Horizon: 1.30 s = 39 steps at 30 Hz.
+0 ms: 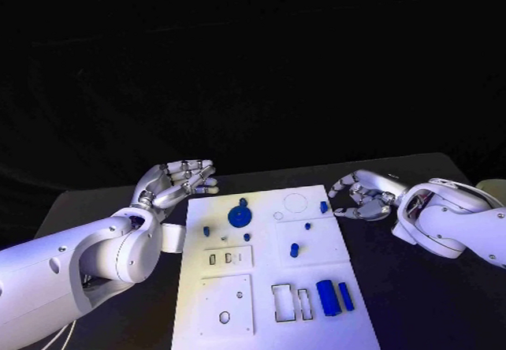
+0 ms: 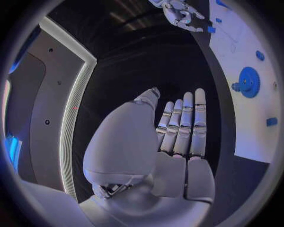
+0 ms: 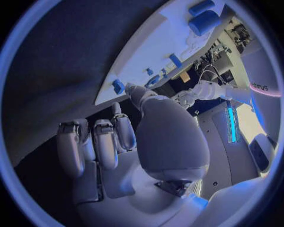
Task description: Assemble the parts on the task board
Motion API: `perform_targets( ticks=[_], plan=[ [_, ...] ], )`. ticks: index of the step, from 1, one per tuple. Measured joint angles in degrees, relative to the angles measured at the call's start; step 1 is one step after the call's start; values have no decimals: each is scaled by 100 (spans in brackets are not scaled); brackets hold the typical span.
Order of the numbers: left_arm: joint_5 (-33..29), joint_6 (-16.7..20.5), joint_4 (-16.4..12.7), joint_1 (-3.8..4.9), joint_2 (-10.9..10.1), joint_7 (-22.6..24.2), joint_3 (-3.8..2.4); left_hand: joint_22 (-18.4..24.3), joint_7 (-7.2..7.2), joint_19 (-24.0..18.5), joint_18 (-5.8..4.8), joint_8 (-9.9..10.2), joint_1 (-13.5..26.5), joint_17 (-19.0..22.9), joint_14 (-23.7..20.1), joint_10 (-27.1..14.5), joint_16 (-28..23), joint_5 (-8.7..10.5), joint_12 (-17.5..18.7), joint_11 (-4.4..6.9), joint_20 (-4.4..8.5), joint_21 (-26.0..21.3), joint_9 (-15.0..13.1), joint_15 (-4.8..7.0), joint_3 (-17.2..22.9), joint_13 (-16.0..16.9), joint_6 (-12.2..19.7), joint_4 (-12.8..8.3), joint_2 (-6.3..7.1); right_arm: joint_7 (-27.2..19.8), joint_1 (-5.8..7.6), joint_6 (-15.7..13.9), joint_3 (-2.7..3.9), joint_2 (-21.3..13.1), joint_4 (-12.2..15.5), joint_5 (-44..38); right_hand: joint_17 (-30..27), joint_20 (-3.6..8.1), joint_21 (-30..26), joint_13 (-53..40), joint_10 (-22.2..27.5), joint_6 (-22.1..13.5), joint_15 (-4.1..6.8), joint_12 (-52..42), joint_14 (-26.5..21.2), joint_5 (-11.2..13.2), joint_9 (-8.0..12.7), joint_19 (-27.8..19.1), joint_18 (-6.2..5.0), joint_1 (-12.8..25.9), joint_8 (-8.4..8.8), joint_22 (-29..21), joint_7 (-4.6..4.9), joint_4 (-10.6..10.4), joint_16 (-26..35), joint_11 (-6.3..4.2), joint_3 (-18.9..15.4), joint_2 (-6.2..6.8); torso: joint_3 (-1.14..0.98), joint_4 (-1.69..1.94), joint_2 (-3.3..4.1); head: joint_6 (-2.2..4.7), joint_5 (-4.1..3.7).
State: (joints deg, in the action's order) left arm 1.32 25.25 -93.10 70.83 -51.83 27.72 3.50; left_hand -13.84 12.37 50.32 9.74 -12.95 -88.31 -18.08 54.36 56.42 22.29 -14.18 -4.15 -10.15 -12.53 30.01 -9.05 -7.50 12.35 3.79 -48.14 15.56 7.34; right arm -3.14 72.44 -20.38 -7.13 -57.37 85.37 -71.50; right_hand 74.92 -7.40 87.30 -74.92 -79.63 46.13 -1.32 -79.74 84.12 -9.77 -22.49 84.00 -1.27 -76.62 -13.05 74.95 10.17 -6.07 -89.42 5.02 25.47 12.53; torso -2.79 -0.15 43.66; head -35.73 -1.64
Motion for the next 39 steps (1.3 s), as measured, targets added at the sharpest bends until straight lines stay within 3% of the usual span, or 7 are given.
perform_targets(
  ticks=[14, 23, 34, 39],
  plan=[
    [0, -16, 6, -1, 3, -12, 1, 1, 0, 1, 0, 0, 0, 1, 0, 0, 0, 0, 0, 0, 1, 0, 0, 0, 0, 0, 0, 0, 0, 91, -139, -239, 0, 346, -340, -24, -1, 0, 0, 0, -22, -38, 0, 0, 0, -44, 19, 0, 0, 2, 51, -1, 37, -17, 0, 22, 17, -2, 7, 20, 14, 20, -24],
    [0, -23, 7, -1, 1, -21, 1, 1, 0, 2, 0, 0, 0, 1, 0, 0, 0, 0, 0, 0, 1, 0, -1, 0, 0, 0, 0, 0, 0, 133, -168, -279, 0, 475, -426, -19, -1, 0, 0, 1, -42, 93, 0, -2, 0, -43, 6, 0, 0, 31, 50, -2, 37, 11, 0, 43, 84, -92, 2, 27, 19, 4, -13],
    [0, -25, 5, -1, -1, -27, 1, -6, 0, -16, 0, 0, 0, -8, 0, 0, 0, 0, 0, 0, -18, 0, -1, 0, 0, 0, 0, 0, 0, 161, -175, -294, -1, 539, -462, -17, -1, 0, 0, 1, -115, 547, 23, -61, -23, -43, -57, 0, 0, 64, -136, -3, -79, 51, 0, -30, 261, -227, 1, 24, 18, -12, -1],
    [0, -25, 5, -1, -3, -29, 1, -6, 0, -16, 0, 0, 0, -8, 0, 0, 0, 0, 0, 0, -17, 0, -1, 0, 0, 0, 0, 0, 0, 168, -176, -294, -1, 550, -462, -17, -1, 7, 0, 1, -125, 591, 53, -83, -9, -43, -72, 6, 0, 62, -156, -3, -115, 62, 0, -40, 271, -243, 1, 27, 16, -12, 2]
  ],
)
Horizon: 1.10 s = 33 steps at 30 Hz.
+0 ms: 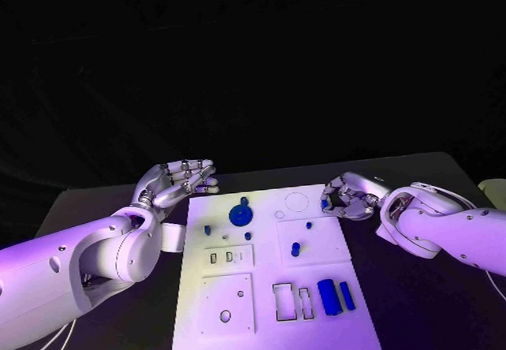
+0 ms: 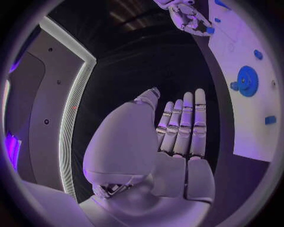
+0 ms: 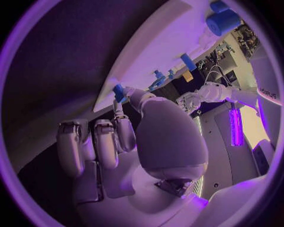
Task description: Assemble the parts on the task board
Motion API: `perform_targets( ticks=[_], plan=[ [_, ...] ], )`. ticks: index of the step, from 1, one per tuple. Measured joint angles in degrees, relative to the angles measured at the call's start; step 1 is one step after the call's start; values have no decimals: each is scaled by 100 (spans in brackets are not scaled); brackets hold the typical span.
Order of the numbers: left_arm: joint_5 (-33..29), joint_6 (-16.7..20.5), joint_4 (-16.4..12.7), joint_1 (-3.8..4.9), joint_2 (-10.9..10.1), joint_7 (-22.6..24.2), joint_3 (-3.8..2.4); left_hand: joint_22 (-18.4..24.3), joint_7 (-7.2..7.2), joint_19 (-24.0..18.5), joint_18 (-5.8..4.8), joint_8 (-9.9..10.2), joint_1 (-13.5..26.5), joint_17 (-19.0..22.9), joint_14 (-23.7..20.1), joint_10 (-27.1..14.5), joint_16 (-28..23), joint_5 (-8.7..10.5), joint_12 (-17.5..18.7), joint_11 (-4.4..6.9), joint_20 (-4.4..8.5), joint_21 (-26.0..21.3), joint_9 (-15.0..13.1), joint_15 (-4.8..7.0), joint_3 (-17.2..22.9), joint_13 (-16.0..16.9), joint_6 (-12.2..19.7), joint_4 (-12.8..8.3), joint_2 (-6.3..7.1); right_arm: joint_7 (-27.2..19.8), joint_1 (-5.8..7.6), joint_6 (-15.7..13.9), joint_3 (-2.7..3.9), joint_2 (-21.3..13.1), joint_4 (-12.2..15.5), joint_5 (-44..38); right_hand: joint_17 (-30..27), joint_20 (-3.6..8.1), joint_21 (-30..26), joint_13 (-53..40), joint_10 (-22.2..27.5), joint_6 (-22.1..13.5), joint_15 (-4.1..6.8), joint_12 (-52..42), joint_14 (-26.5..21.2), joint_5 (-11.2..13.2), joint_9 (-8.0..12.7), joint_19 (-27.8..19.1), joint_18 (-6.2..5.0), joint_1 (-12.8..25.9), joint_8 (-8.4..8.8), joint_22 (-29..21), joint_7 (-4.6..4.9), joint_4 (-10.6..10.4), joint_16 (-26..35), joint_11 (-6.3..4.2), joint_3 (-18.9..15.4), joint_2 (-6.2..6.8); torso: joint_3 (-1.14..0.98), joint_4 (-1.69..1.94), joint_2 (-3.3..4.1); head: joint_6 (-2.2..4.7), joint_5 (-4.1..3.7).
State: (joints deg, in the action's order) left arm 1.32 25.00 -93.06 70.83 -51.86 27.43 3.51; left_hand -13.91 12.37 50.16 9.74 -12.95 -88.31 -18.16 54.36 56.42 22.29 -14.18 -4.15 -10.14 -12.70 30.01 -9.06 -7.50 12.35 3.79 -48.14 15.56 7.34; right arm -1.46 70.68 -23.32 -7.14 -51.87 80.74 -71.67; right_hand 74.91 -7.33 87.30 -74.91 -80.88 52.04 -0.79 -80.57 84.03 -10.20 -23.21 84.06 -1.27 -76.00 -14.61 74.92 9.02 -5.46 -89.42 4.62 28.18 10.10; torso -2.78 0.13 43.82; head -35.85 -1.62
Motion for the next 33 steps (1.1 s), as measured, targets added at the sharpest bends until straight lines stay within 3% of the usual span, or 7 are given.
perform_targets(
  ticks=[16, 33],
  plan=[
    [0, 0, -1, 0, -4, -9, 0, 1, 0, 0, 0, 0, 0, 1, 0, -21, 0, 0, 0, -21, 0, 0, 6, 0, 33, 0, 0, 0, 0, 133, 0, 39, 1, 42, -17, -100, 0, 36, 8, 0, -20, 56, 11, 0, -12, 0, -8, -6, 0, 0, -25, -1, -20, 32, 0, -20, 32, 0, -4, -7, -5, -26, 3],
    [0, 0, 0, 0, -3, -19, 0, 1, 0, 0, 0, 0, 0, -4, 0, -21, 0, 0, 0, -21, 0, 0, 5, 0, 32, 0, 0, 0, 0, 358, -3, -144, -1, 74, 103, -377, 2, 78, 66, -4, -82, 181, 82, -21, 0, 26, -45, -6, -1, 58, -131, 3, -105, 65, 0, -82, 141, -121, -3, -7, -8, -30, 8]
  ],
)
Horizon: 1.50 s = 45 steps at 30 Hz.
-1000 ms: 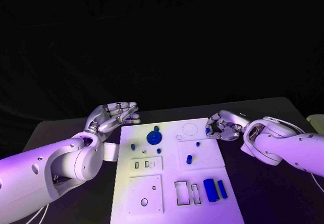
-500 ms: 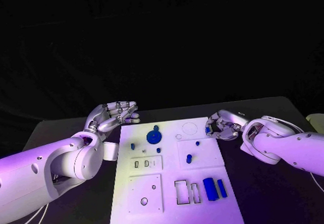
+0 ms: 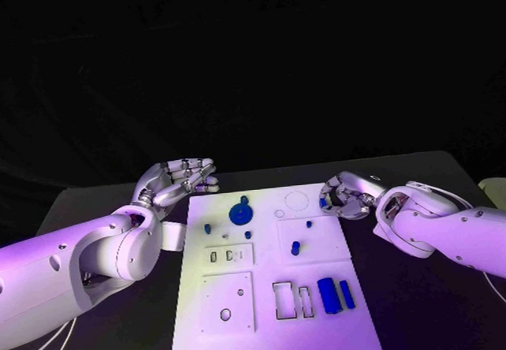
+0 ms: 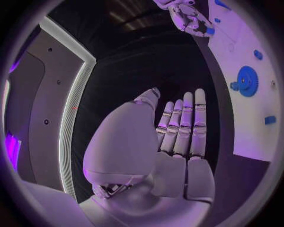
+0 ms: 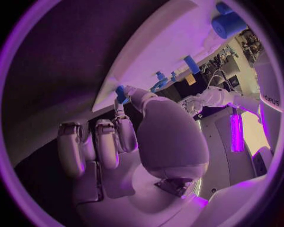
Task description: Assemble the parts on the task board
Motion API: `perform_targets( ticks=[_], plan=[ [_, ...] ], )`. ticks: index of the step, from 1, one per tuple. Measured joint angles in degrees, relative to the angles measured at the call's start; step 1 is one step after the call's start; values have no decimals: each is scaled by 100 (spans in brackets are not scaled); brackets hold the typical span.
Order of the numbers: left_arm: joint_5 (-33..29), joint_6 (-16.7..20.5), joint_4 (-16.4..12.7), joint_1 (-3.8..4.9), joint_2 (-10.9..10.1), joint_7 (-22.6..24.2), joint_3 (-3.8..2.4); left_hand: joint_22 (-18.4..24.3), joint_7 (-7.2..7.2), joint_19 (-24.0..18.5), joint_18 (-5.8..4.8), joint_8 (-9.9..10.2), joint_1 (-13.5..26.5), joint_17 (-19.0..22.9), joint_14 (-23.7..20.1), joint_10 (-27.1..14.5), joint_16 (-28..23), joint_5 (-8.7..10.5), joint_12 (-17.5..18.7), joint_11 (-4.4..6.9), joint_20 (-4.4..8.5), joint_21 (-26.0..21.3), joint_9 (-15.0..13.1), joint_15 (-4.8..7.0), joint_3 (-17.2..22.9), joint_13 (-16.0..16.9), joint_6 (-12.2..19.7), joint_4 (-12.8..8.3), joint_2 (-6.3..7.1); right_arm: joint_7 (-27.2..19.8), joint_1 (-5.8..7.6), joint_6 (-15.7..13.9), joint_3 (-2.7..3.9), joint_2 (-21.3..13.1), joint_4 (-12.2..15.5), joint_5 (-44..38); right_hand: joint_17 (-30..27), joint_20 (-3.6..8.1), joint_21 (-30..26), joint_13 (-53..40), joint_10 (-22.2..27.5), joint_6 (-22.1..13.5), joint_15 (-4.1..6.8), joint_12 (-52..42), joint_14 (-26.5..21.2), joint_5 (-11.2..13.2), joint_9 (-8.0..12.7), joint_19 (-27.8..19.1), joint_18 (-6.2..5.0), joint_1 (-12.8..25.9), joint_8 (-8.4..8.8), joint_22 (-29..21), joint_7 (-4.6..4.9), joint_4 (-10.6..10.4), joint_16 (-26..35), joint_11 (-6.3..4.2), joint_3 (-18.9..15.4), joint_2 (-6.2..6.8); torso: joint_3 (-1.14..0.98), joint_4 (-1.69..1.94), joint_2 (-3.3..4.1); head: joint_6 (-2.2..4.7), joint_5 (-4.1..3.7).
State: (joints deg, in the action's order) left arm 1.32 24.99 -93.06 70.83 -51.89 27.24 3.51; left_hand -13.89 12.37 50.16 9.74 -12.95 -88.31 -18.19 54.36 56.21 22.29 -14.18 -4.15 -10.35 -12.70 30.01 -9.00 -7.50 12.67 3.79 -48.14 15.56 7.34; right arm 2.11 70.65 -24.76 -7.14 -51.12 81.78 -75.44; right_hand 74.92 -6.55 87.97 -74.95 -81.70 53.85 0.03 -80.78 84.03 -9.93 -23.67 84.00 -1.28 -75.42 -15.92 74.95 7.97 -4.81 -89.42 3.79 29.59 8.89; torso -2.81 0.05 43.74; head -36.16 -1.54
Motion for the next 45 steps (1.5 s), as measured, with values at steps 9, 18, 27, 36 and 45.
perform_targets(
  ticks=[9, 18, 27, 36, 45],
  plan=[
    [0, -1, 11, 0, -2, -3, 0, 0, 0, 0, 0, 0, 0, 1, 0, 0, 0, 0, 0, 0, 0, 0, 0, 0, 0, 0, 0, 0, 0, 126, 26, -285, 8, -100, 536, -4, 2, 41, 0, 0, 12, 40, 0, -23, 0, 11, -30, 0, 0, -13, -41, 0, 2, 7, 0, -11, 40, -32, 10, -1, -6, 10, 17],
    [0, -6, 89, 0, 43, -6, 0, -10, 0, 0, 0, 0, 0, -6, 0, 0, 0, 0, 0, 0, 0, 25, -1, 0, 0, 0, 0, 0, 0, 532, 48, -419, 12, 411, 1173, -171, 2, 41, 0, 1, 22, 38, 41, -23, -1, -71, -29, 0, 1, 23, -44, -1, 2, 38, 0, -21, 88, -69, 3, 4, -10, -36, 126],
    [-2, -10, 252, 0, 159, -9, 0, -10, 0, 0, 0, 0, 0, -6, 0, 0, 0, 0, 0, 0, 0, 24, -1, 0, 0, 0, 0, 0, 0, 922, -27, -418, -39, 1053, 1163, -448, 2, 41, 0, 2, 1, 44, 41, -23, -1, -72, -38, 0, 0, 25, -37, -2, -5, 38, 0, -41, 87, -83, 25, 23, -29, -117, 247],
    [-13, -11, 359, 0, 246, -10, 1, -10, 0, -21, 1, 0, 0, -11, 0, 0, 0, 0, 0, 0, 21, 24, -1, 0, 0, 0, 0, 0, 0, 1200, -267, -334, -97, 1516, 1029, -810, 1, 41, 0, 2, 1, 44, 41, -22, -1, -71, -39, 0, 0, 42, -61, -2, -6, 29, 0, -41, 96, -97, 46, 34, -44, -206, 350],
    [-19, -11, 373, 1, 259, -12, 1, -9, 0, -21, 1, 0, 0, -10, 0, 0, 0, 0, 0, 0, 21, 24, -1, 0, -1, 0, 0, 0, 0, 1388, -382, -200, -130, 1747, 919, -1091, 0, 58, 0, 3, 1, 44, 41, -22, -1, -70, -66, 17, 0, 117, -61, -3, -6, 21, 0, -41, 104, -64, 46, 41, -43, -240, 375]
  ],
)
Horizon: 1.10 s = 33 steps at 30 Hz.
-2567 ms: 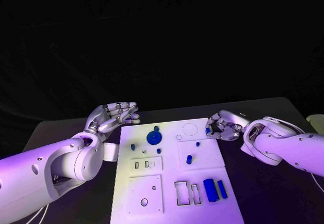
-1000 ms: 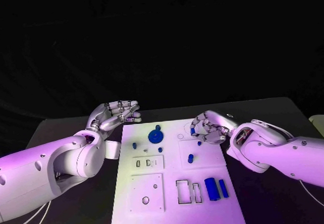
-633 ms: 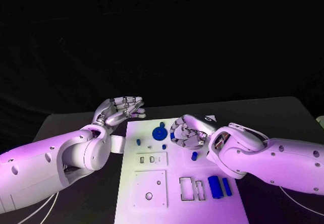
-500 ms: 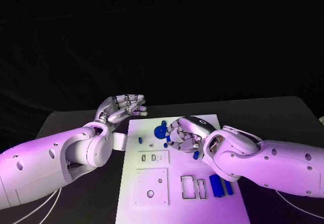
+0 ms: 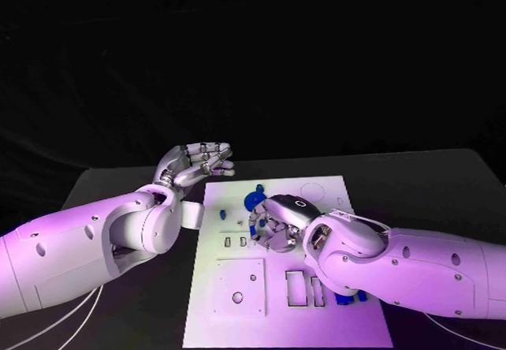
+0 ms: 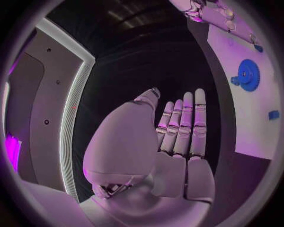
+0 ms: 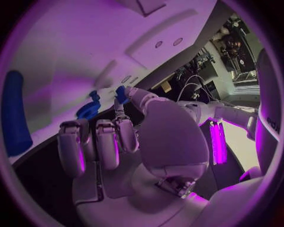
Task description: Assemble the parts on the task board
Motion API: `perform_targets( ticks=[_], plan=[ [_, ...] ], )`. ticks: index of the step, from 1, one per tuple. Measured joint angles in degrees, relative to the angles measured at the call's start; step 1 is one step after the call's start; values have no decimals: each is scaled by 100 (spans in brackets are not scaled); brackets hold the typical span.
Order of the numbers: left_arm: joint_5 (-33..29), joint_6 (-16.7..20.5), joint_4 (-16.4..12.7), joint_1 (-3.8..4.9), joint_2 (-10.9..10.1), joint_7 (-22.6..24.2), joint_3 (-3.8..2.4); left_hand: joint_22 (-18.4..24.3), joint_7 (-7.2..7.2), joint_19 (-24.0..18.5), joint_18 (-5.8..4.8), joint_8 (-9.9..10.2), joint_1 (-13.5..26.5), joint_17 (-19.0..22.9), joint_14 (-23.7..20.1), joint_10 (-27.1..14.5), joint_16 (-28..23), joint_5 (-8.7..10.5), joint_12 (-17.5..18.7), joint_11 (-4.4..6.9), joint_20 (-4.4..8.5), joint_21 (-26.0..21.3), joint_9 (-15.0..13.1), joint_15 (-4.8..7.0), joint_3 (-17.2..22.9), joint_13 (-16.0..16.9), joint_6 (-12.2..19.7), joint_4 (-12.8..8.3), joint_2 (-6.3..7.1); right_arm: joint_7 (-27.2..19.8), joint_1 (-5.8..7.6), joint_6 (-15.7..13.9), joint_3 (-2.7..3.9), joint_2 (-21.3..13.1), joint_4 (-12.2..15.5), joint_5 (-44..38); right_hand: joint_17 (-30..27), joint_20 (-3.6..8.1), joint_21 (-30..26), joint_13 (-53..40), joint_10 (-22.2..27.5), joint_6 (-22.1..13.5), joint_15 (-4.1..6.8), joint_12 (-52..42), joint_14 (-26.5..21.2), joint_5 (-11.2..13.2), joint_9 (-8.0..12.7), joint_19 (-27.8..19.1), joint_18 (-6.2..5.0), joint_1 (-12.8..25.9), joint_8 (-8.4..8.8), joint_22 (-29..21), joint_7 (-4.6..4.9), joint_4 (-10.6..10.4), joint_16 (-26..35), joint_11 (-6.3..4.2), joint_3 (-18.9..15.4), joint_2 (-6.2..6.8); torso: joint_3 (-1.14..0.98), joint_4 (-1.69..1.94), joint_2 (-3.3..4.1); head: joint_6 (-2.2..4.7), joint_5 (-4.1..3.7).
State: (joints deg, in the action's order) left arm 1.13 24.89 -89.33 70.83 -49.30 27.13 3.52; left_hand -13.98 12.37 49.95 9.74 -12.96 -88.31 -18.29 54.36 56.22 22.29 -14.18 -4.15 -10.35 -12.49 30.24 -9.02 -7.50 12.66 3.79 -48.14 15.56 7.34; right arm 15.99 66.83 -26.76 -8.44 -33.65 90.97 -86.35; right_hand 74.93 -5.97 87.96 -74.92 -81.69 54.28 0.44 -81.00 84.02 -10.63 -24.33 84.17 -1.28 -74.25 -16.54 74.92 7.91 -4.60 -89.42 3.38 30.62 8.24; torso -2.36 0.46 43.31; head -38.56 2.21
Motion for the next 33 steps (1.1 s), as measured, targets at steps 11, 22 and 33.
perform_targets(
  ticks=[11, 22, 33],
  plan=[
    [-5, 2, -5, 0, 2, 1, 0, -8, 0, -21, 0, 0, 0, -6, 0, 0, 0, 0, 0, 0, -21, 0, 0, 0, 16, 0, 0, -16, 0, 123, -77, 134, -16, 148, -56, -214, -1, 24, 0, 1, 0, -1, 0, 0, 0, 1, -4, -18, 0, 30, 0, -1, 1, -17, 0, 0, -17, 30, -9, -7, 2, -24, 10],
    [-9, 2, -12, 0, -10, 2, 0, -8, 0, -20, 0, 0, 0, -8, 0, 0, 0, 0, 0, 0, -21, 18, -1, 0, 16, 0, 0, -16, 0, 193, -79, 238, -14, 173, -84, -354, -1, 23, 0, 1, 0, -5, 0, 0, 0, 23, -3, -17, 0, 75, 1, -1, 4, -17, 0, 0, -17, 74, -13, -14, 2, -35, 15],
    [-11, 2, -13, 1, -18, 2, 0, -7, 0, -20, 0, 0, 0, -11, 0, 0, 0, 0, 0, 0, -21, 21, -1, 0, 15, 0, 0, -15, 0, 235, -87, 276, -15, 194, -100, -434, -1, 23, 0, 1, 0, -56, 0, 24, 0, 45, -5, -17, 1, 165, -2, 2, 14, -49, 0, 0, -49, 164, -13, -10, -1, -55, 10]
  ],
)
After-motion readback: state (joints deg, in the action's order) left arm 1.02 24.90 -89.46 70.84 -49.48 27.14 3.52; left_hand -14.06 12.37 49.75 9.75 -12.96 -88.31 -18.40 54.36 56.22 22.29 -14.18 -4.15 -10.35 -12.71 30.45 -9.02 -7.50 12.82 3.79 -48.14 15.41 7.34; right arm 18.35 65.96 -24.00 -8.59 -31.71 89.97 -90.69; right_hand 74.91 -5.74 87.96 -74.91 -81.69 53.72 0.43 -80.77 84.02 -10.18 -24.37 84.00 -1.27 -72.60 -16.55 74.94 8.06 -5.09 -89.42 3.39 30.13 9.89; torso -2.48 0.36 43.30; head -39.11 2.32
